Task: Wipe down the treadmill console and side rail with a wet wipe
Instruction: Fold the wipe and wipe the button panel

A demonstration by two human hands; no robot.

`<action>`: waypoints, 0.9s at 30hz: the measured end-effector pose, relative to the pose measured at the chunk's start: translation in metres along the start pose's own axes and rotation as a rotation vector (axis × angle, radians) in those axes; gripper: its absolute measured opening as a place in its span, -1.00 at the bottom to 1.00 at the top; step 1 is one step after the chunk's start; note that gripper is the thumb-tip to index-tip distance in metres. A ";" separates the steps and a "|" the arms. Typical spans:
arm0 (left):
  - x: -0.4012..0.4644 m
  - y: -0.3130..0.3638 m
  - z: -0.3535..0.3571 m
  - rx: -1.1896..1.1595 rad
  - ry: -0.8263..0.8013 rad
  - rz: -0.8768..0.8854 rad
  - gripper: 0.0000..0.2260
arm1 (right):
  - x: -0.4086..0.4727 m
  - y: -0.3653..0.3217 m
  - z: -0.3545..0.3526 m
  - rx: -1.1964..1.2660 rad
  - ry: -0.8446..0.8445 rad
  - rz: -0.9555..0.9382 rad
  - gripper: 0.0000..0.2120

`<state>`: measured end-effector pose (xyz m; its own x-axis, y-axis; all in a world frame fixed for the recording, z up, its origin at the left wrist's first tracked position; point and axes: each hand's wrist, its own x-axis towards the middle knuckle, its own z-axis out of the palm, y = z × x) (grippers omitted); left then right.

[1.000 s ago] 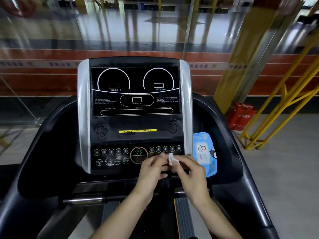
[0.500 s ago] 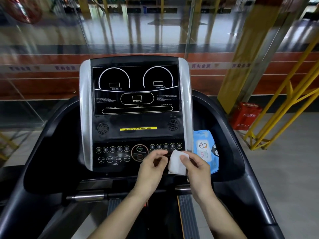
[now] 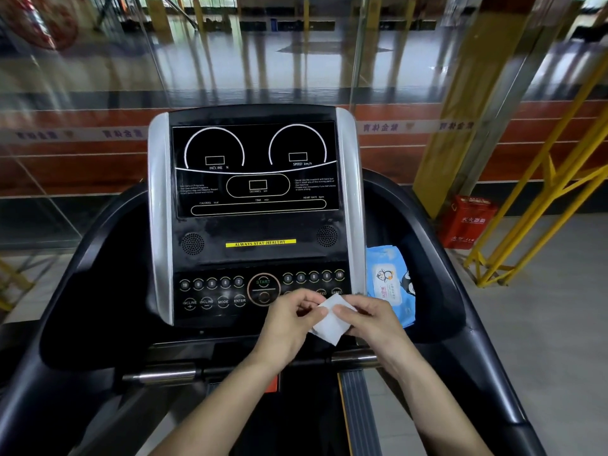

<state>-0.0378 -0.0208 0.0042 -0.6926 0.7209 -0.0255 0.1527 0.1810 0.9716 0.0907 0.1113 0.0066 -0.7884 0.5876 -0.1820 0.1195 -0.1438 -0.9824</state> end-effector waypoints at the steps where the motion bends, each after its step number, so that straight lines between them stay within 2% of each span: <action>1: 0.001 -0.001 -0.001 0.022 -0.011 0.011 -0.86 | 0.003 -0.002 -0.002 -0.034 -0.035 0.002 -0.90; 6: 0.006 -0.002 -0.006 0.110 0.017 0.059 -0.87 | 0.020 -0.012 -0.006 -0.197 -0.102 0.033 -0.96; 7: 0.008 -0.002 -0.008 0.140 0.056 0.077 -0.87 | 0.024 -0.015 -0.008 -0.201 -0.054 0.025 -0.94; 9: 0.013 -0.004 -0.015 0.246 0.131 0.139 -0.87 | 0.035 -0.022 -0.013 -0.286 0.147 -0.063 -0.87; 11: 0.018 -0.008 -0.021 0.435 0.182 0.238 -0.84 | 0.040 -0.028 -0.013 -0.455 0.393 -0.241 -0.90; 13: 0.022 -0.013 -0.026 0.666 0.234 0.339 -0.76 | 0.044 -0.024 -0.009 -0.571 0.513 -0.421 -0.90; 14: 0.023 -0.015 -0.028 0.759 0.249 0.364 -0.71 | 0.048 -0.018 -0.007 -0.651 0.517 -0.502 -0.82; 16: 0.024 -0.017 -0.029 0.871 0.231 0.383 -0.59 | 0.060 0.006 -0.006 -0.904 0.417 -0.698 -0.71; 18: 0.026 -0.020 -0.030 0.963 0.198 0.406 -0.50 | 0.071 0.032 -0.006 -1.109 0.297 -0.795 -0.75; 20: 0.027 -0.022 -0.033 1.041 0.187 0.371 -0.43 | 0.071 0.050 -0.007 -1.145 0.242 -0.777 -0.76; 24: 0.029 -0.031 -0.040 1.132 0.194 0.281 -0.35 | 0.057 0.070 0.000 -1.208 0.208 -0.710 -0.43; 27: 0.027 -0.038 -0.044 1.175 0.163 0.303 -0.33 | 0.045 0.078 0.008 -1.305 0.222 -0.620 -0.31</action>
<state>-0.0929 -0.0376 -0.0231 -0.5860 0.7617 0.2765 0.8080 0.5752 0.1279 0.0599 0.1203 -0.0783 -0.8233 0.4108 0.3918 0.3482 0.9105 -0.2230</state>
